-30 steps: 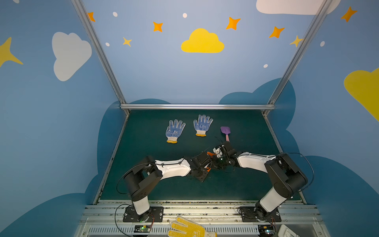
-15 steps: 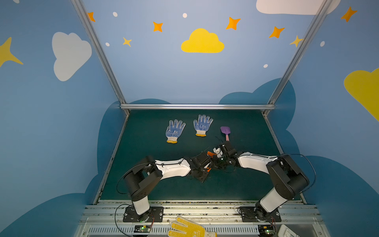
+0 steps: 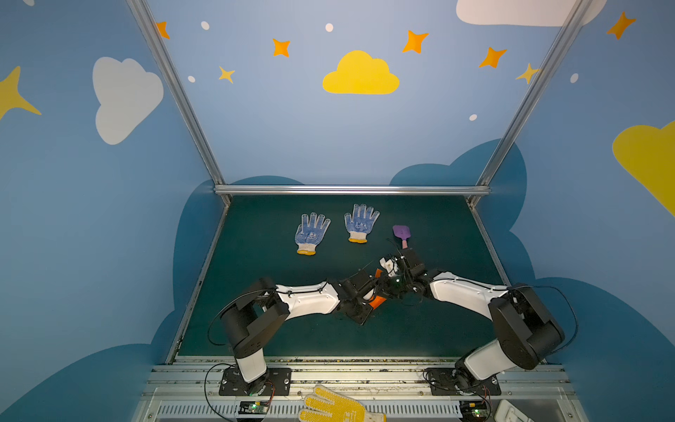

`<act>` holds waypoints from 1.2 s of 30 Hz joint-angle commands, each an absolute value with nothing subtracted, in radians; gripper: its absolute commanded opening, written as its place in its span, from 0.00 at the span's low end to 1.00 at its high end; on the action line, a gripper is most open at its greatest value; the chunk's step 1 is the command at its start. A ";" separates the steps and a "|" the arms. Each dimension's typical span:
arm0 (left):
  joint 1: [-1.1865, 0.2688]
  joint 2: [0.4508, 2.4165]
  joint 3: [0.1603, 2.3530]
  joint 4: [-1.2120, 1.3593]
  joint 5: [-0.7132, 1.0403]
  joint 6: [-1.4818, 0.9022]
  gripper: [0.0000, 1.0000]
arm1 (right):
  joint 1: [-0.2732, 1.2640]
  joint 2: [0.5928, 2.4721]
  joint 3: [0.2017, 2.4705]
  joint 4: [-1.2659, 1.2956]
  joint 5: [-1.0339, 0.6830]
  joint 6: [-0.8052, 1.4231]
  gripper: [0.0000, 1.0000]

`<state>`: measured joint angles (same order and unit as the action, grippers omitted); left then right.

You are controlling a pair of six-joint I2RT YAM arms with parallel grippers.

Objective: Fold a paper plane with a square sheet of paper (fold left side to right side)

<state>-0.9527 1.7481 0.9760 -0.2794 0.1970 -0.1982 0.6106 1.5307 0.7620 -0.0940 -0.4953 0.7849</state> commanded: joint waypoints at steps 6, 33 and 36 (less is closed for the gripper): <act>-0.941 1.726 0.963 -0.277 0.206 -0.198 0.20 | 0.586 1.418 0.688 -0.141 -0.485 0.792 0.02; -0.928 1.740 0.951 -0.267 0.233 -0.198 0.16 | 0.626 1.385 0.514 -0.030 -0.460 0.842 0.00; -0.925 1.741 0.951 -0.267 0.239 -0.195 0.16 | 0.635 1.430 0.537 -0.014 -0.451 0.842 0.00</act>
